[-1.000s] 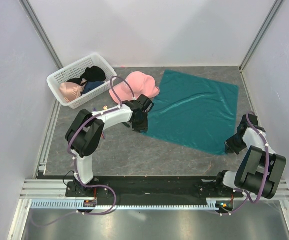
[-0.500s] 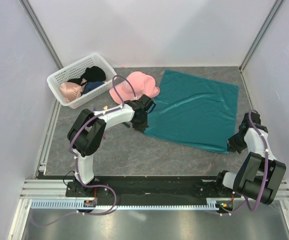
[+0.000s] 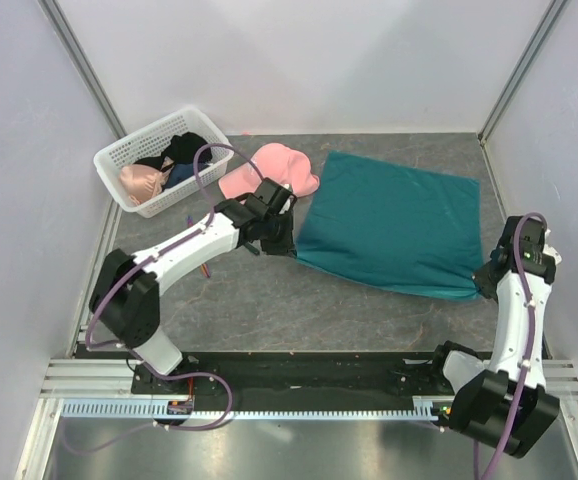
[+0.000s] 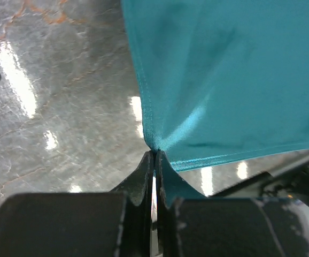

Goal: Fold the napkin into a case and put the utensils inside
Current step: Pick up the flattened napkin from the center of the board, then flatten out the napkin at the center of the board.

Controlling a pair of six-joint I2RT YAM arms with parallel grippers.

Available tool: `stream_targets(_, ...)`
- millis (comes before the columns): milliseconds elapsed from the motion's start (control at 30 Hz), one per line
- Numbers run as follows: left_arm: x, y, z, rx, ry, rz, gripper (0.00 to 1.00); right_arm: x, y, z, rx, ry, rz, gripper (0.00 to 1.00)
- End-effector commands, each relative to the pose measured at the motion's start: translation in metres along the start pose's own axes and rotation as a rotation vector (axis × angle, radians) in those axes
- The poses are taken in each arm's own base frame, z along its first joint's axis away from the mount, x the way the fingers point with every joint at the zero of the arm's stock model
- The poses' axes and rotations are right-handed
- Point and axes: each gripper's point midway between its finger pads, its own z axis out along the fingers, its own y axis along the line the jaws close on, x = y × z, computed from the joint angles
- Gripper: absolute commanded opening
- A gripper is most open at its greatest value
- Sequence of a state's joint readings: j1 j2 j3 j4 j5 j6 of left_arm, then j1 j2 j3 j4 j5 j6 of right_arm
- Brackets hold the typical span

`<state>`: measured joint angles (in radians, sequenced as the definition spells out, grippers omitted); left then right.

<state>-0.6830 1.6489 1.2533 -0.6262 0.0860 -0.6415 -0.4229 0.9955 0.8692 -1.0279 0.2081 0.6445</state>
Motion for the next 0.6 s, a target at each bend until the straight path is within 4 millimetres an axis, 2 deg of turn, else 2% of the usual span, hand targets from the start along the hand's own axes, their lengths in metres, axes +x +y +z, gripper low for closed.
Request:
stream_targets(0, 0.000, -0.023, -0.032, 0.123, -0.021, 0.029, 0.02, -0.020, -0.002, -0.040, -0.037, -0.088, -0.011, 0.00)
stream_targets(67, -0.009, -0.034, -0.052, 0.169, -0.068, 0.038, 0.02, -0.028, 0.002, -0.057, -0.082, -0.126, -0.017, 0.00)
stream_targets(133, -0.019, -0.043, -0.071, 0.202, -0.119, 0.046, 0.02, -0.043, 0.007, -0.087, -0.132, -0.182, -0.026, 0.00)
stream_targets(167, -0.028, -0.052, -0.094, 0.242, -0.172, 0.053, 0.02, -0.049, 0.008, -0.099, -0.154, -0.211, -0.031, 0.00)
stream_targets(200, -0.031, -0.056, -0.105, 0.257, -0.193, 0.055, 0.02, -0.058, 0.010, -0.123, -0.190, -0.252, -0.037, 0.00)
stream_targets(233, -0.035, -0.060, -0.116, 0.276, -0.217, 0.057, 0.02, -0.062, 0.010, -0.136, -0.210, -0.277, -0.041, 0.00)
stream_targets(267, -0.043, -0.068, -0.142, 0.316, -0.272, 0.066, 0.02, -0.065, 0.009, -0.150, -0.230, -0.306, -0.040, 0.00)
stream_targets(300, -0.044, -0.071, -0.152, 0.329, -0.286, 0.069, 0.02, -0.071, 0.007, -0.175, -0.259, -0.353, -0.037, 0.00)
stream_targets(367, -0.049, -0.079, -0.182, 0.376, -0.345, 0.081, 0.02, -0.074, 0.000, -0.203, -0.290, -0.411, -0.051, 0.00)
stream_targets(400, -0.049, -0.081, -0.206, 0.410, -0.394, 0.091, 0.02, -0.075, -0.005, -0.228, -0.321, -0.457, -0.047, 0.00)
stream_targets(467, -0.050, -0.089, -0.236, 0.467, -0.450, 0.112, 0.02, -0.071, -0.012, -0.258, -0.379, -0.527, -0.069, 0.00)
stream_targets(500, -0.048, -0.090, -0.263, 0.507, -0.504, 0.133, 0.02, -0.072, -0.019, -0.286, -0.423, -0.606, -0.062, 0.00)
stream_targets(567, -0.045, -0.096, -0.294, 0.567, -0.568, 0.171, 0.02, -0.068, -0.033, -0.320, -0.471, -0.711, -0.060, 0.00)
